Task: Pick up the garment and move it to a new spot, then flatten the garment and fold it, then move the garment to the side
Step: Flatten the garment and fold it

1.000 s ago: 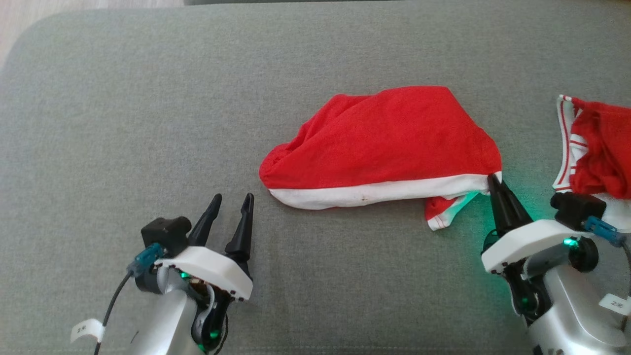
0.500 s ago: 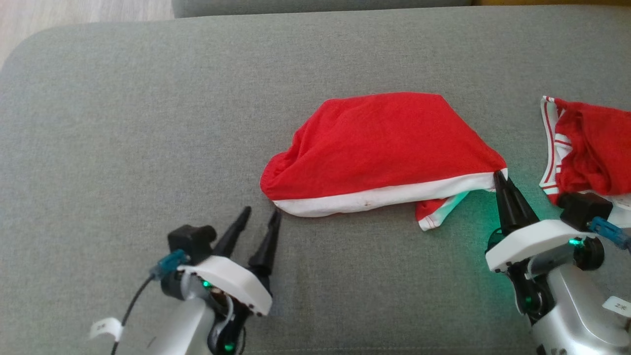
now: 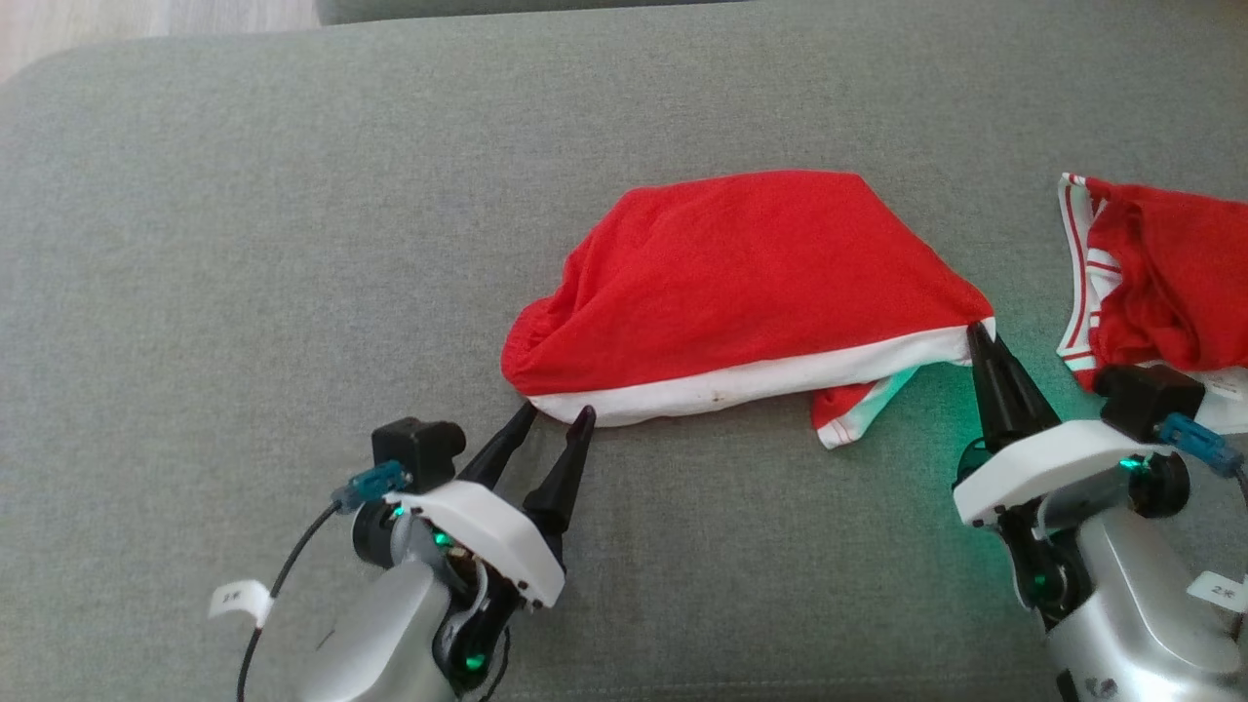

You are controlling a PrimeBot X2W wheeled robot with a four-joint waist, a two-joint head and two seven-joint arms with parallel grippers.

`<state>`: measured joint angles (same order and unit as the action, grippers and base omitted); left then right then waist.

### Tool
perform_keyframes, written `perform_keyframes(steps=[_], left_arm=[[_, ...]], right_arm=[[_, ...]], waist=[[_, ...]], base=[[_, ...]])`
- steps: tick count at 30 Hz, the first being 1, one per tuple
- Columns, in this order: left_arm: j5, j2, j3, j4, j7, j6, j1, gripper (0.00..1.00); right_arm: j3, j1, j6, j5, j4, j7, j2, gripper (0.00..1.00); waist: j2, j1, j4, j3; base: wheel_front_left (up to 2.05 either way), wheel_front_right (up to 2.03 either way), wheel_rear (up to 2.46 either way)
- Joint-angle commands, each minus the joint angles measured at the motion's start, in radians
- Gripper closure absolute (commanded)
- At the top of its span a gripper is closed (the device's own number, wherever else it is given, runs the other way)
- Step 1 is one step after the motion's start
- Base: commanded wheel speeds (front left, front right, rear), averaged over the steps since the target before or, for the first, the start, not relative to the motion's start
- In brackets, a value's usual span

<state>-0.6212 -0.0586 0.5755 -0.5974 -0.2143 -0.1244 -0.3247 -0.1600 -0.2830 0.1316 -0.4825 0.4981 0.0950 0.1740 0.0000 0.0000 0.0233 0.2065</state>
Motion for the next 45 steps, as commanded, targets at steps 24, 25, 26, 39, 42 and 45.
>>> perform_keyframes(steps=[24, 25, 26, 39, 42, 45], left_arm=[[0.042, -0.081, -0.039, 0.062, -0.047, 0.018, -0.108, 1.0], [0.051, -0.091, -0.041, 0.08, -0.047, 0.024, -0.115, 1.0], [0.058, -0.1, -0.044, 0.1, -0.047, 0.029, -0.122, 1.0], [0.113, -0.229, -0.087, 0.503, 0.121, 0.179, -0.152, 1.0], [0.126, -0.257, -0.097, 0.622, 0.181, 0.234, -0.122, 1.0], [0.133, -0.274, -0.101, 0.692, 0.225, 0.264, -0.107, 1.0]], right_arm=[[-0.037, -0.066, -0.001, 0.102, -0.1, 0.019, 0.048, 1.0], [-0.038, -0.076, -0.001, 0.109, -0.114, 0.017, 0.051, 1.0], [-0.041, -0.086, -0.001, 0.116, -0.128, 0.015, 0.055, 1.0], [0.012, -0.13, -0.001, 0.223, -0.403, -0.085, 0.076, 1.0], [0.053, -0.084, -0.001, 0.254, -0.5, -0.145, 0.058, 1.0], [0.076, -0.056, -0.001, 0.274, -0.562, -0.189, 0.043, 1.0]], waist=[[0.0, 0.0, 0.006, -0.062], [0.0, 0.0, 0.006, -0.076], [0.0, 0.0, 0.005, -0.089], [0.0, 0.0, -0.018, -0.249], [0.0, 0.0, -0.021, -0.259], [0.0, 0.0, -0.022, -0.258]], base=[[0.0, 0.0, 0.0], [0.0, 0.0, 0.0], [0.0, 0.0, 0.0], [0.0, 0.0, 0.0], [0.0, 0.0, 0.0], [0.0, 0.0, 0.0]])
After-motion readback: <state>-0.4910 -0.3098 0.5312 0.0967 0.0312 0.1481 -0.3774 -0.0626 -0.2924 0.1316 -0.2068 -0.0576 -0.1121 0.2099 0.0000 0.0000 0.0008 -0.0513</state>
